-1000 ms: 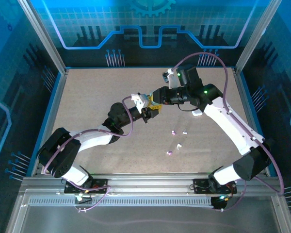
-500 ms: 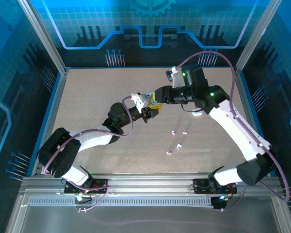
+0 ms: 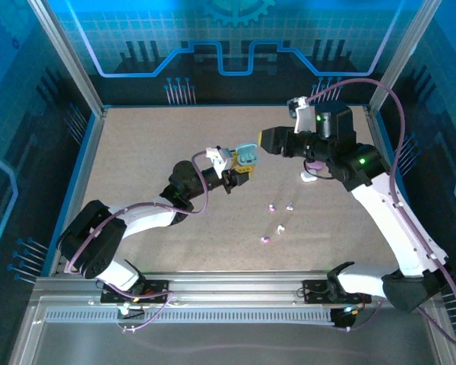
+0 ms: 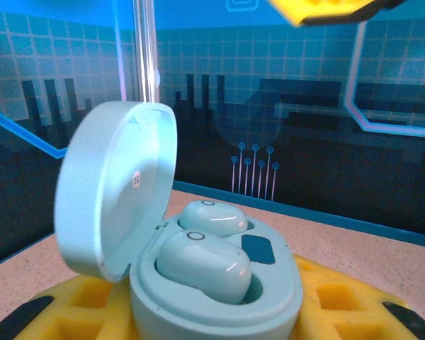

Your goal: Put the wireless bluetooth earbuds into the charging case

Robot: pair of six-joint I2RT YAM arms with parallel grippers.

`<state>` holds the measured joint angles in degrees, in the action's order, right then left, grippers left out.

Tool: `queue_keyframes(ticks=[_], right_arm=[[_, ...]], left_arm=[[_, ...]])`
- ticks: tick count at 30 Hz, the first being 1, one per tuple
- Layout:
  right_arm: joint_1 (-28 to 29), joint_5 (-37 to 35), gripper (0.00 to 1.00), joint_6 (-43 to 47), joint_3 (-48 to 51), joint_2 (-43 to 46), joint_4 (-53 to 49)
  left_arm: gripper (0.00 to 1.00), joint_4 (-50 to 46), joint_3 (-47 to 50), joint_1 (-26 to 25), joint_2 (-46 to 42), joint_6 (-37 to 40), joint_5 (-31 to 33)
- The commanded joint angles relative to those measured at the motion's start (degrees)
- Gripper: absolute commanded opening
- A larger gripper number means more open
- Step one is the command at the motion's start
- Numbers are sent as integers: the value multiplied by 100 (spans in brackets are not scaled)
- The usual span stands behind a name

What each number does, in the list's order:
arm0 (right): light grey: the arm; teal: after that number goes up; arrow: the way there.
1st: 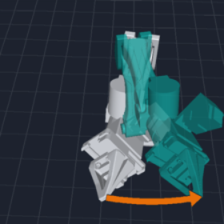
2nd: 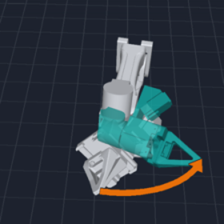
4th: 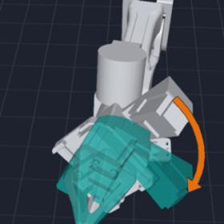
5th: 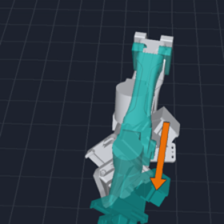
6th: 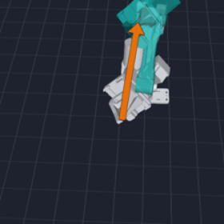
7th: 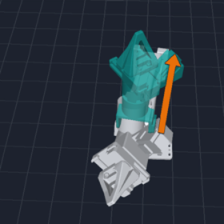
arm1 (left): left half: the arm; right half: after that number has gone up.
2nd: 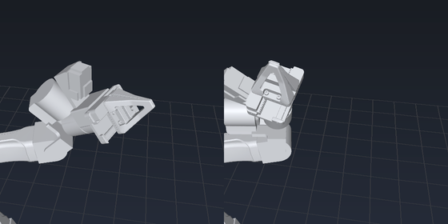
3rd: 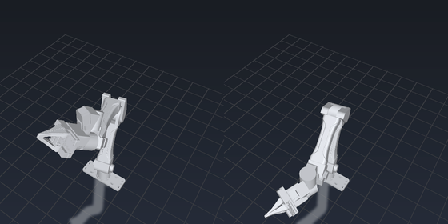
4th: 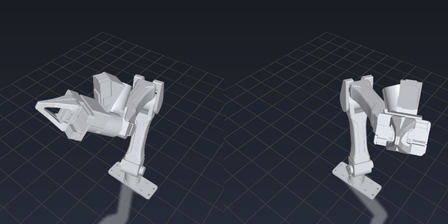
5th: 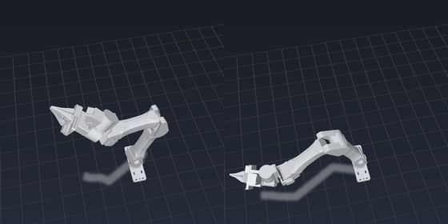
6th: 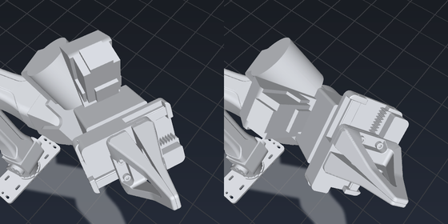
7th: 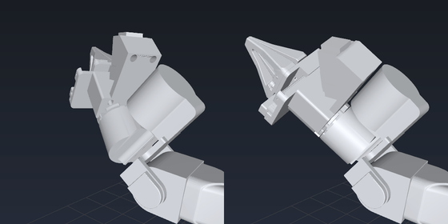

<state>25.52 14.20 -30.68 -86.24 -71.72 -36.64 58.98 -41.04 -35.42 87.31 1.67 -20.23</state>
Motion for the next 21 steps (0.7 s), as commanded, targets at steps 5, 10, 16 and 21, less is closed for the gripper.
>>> queue_keyframes(ticks=[5, 10, 16, 21], right_arm=[[-345, 503, 58, -177, -833, -961, -928], [-359, 959, 60, -81, -1291, -1542, -1363], [-359, 1448, 60, 143, -1365, -1820, -1567], [-363, 1586, 59, 255, -1144, -1770, -1556]], left_arm=[[33, 54, -8, -36, -294, 22, -544], [33, -27, -90, -36, -322, -61, -691], [33, -38, -166, -37, -317, -157, -655], [33, -70, -220, -18, -300, -167, -599]])
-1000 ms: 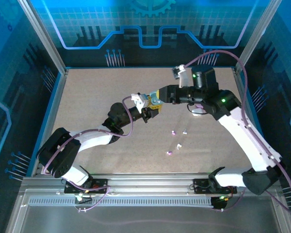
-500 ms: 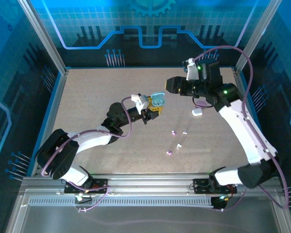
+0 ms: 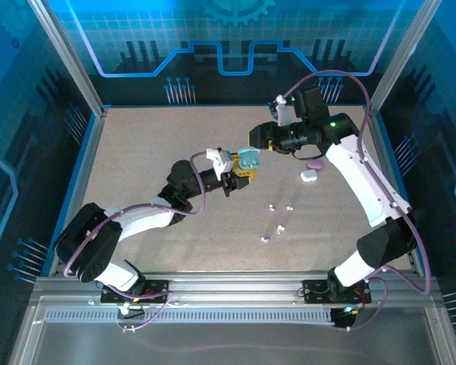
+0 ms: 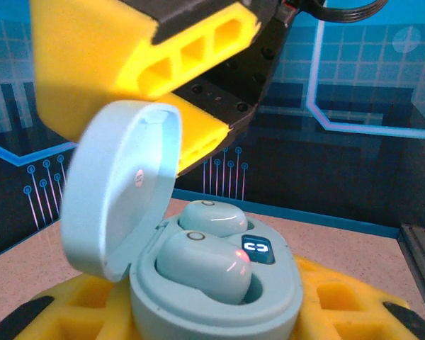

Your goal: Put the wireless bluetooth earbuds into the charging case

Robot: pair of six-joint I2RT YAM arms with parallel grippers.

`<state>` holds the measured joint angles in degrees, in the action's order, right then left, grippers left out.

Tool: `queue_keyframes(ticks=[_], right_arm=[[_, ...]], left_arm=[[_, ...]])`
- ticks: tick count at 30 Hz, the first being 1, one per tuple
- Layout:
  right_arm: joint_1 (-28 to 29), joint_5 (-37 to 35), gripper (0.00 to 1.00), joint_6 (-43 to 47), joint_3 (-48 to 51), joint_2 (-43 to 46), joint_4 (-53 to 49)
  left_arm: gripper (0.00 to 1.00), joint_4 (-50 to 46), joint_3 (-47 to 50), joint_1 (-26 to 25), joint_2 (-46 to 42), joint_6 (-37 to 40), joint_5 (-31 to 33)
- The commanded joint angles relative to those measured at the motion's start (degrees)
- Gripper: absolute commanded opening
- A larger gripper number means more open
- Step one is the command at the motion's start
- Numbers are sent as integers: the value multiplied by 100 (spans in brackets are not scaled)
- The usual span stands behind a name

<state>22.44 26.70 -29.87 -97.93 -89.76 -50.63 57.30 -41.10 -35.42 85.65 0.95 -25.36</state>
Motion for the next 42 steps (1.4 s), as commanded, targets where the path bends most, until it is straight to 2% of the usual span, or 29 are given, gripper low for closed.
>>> queue_keyframes(ticks=[1, 9, 17, 22, 32, 37, 42], right_arm=[[-55, 393, 58, 167, 100, 68, -105], [-265, 1116, 58, -44, 829, 450, 453], [-649, 2627, 59, -851, 1873, 795, 1692], [-639, 3305, 57, -1118, 2070, 647, 2083], [-425, 3434, 46, -1320, 2021, 391, 2331], [-429, 3428, 28, -1301, 2009, 448, 2323], [-475, 3162, 19, -1396, 2056, 553, 2424]], left_arm=[[33, 83, -229, -18, -129, -88, -86], [33, 105, -295, 63, -109, -242, -149], [33, 308, -329, 194, -83, -634, -390], [33, 406, -388, 243, -21, -811, -545], [34, 405, -429, 246, 16, -893, -616], [37, 242, -425, 267, -12, -825, -484], [47, -92, -401, 279, -70, -652, -359]])
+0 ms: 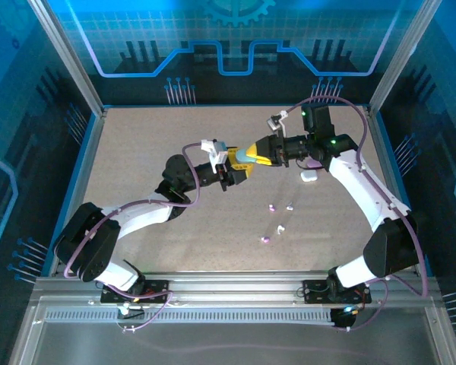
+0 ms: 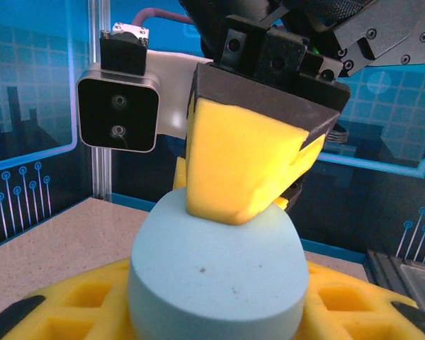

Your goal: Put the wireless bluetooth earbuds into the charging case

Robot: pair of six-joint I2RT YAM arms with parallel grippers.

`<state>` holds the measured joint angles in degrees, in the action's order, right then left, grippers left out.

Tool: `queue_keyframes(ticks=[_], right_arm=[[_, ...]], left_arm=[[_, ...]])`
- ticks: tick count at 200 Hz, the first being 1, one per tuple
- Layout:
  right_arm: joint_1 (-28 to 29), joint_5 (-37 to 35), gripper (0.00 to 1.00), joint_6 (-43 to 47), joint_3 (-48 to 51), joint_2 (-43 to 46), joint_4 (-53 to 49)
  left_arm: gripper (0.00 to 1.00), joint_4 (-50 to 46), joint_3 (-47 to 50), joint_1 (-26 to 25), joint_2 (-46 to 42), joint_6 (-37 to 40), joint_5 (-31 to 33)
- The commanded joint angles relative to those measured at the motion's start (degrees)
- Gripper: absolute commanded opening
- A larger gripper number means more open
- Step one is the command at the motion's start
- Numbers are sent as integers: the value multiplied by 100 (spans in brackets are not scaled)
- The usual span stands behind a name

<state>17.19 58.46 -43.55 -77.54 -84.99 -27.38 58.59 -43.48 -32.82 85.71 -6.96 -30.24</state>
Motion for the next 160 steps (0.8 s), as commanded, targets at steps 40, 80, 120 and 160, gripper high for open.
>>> queue_keyframes(ticks=[40, 80, 120, 160], right_arm=[[-47, -361, 17, -572, 301, 210, 813], [-372, -1183, 18, -836, 759, 349, 1371], [-657, -2365, 18, -749, 1375, 137, 1608], [-622, -2361, 20, -205, 1109, -1031, 1241]], left_arm=[[61, -425, -69, 21, -163, 278, 277], [65, -472, 182, 21, -439, 428, 773], [68, -723, 448, 21, -945, 518, 1706], [69, -3320, -377, 182, -1415, -247, 2505]])
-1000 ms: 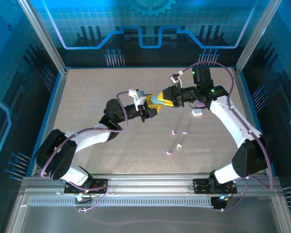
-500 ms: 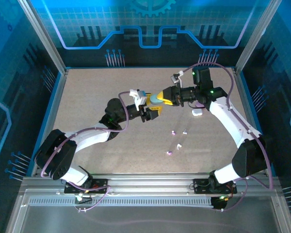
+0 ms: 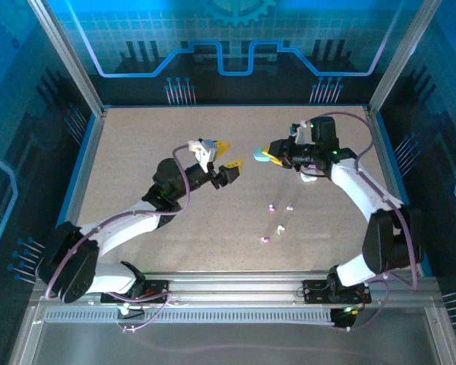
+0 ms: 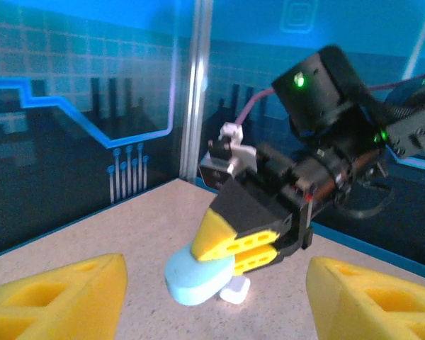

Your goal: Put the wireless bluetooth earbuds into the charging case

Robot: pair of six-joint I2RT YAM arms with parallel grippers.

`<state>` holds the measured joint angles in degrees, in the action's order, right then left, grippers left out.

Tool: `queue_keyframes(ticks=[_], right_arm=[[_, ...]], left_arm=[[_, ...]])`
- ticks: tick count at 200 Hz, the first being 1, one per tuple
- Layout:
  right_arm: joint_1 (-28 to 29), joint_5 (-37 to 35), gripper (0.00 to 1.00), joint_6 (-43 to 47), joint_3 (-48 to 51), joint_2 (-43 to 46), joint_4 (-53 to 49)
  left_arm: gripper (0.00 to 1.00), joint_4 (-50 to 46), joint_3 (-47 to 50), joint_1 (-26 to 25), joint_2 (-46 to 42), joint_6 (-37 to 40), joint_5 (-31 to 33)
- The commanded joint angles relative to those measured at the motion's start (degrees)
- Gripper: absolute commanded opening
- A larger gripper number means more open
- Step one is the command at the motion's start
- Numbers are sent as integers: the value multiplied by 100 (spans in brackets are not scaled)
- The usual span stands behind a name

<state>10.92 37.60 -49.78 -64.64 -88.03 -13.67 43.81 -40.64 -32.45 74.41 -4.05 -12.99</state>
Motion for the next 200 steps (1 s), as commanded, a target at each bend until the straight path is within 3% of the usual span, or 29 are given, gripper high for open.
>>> queue_keyframes(ticks=[1, 16, 31, 108, 200], right_arm=[[11, -274, 20, 431, -189, -756, -137], [55, -248, 20, 495, -322, -1185, -160], [125, -215, 20, 564, -484, -1560, -136], [526, -298, 21, 707, -1711, -3171, -362], [727, -383, 27, 827, -2434, -3966, -870]], left_arm=[[69, -1921, -698, 152, -286, -563, 790], [69, -2818, -1102, 311, -266, -815, 756], [69, -3125, -1216, 402, -258, -926, 668], [72, -3141, -1077, 551, -462, -930, 552], [73, -3098, -1160, 568, -393, -1098, 526]])
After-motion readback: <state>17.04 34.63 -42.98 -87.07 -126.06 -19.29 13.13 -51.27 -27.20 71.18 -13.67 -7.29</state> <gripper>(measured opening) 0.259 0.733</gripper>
